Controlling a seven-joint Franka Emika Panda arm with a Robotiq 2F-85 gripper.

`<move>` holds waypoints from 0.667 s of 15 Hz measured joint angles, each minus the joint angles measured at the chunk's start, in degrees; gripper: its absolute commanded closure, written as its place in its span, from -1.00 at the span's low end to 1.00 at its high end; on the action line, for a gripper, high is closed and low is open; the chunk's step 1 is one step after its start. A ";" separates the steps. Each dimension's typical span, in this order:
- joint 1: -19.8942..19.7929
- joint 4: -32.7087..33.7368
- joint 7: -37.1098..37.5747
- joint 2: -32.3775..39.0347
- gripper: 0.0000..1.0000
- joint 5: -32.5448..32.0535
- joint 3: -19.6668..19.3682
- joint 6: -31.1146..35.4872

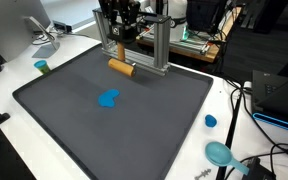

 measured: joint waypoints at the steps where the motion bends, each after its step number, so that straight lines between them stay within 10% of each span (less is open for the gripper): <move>1: -0.31 -0.61 -2.32 -1.27 0.57 0.71 -0.26 -0.54; 10: -0.96 -10.22 -9.54 -19.56 0.57 1.95 -0.86 -11.26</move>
